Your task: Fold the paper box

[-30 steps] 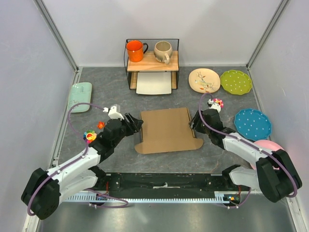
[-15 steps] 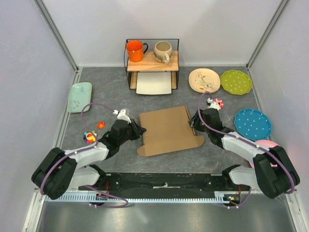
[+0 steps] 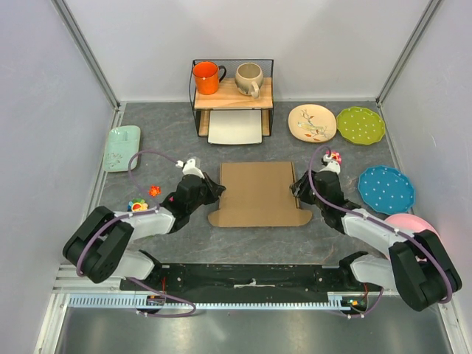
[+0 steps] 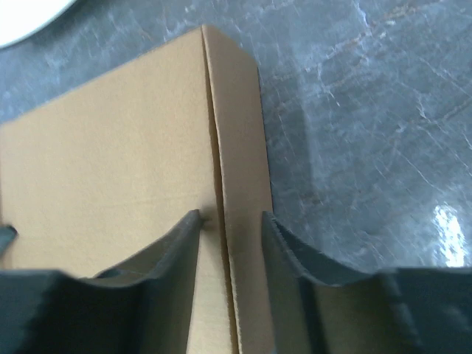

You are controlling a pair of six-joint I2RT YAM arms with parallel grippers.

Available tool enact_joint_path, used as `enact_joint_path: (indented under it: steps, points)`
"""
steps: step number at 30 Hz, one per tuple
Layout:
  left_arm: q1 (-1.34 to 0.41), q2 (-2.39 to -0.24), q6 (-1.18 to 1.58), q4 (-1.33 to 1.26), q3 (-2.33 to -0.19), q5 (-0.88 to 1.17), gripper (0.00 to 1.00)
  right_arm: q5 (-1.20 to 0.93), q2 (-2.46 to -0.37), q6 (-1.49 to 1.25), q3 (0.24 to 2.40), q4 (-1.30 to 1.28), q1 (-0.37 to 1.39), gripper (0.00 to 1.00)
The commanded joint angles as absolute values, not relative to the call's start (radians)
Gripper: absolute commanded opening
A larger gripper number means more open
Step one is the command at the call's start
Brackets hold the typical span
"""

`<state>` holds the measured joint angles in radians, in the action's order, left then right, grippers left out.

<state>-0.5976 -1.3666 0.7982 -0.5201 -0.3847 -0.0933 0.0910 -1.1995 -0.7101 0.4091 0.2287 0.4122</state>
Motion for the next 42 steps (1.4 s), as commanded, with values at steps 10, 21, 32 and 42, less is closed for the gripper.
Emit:
enact_joint_path:
  steps: [10,21,32,42]
  points:
    - [-0.603,-1.233,0.836,-0.239,-0.448,-0.140,0.58,0.094,-1.052,-0.687,0.483,-0.092,0.403,0.72]
    - [-0.604,-1.300,0.831,-0.472,-0.344,-0.006,0.55,-0.028,-1.075,-0.672,0.377,0.089,0.405,0.49]
    - [-0.611,-1.479,0.830,-0.586,-0.384,0.098,0.28,-0.015,-1.186,-0.623,0.380,0.149,0.434,0.25]
    - [-0.660,-1.536,0.825,-0.612,-0.410,0.104,0.16,0.075,-1.299,-0.638,0.416,0.149,0.610,0.16]
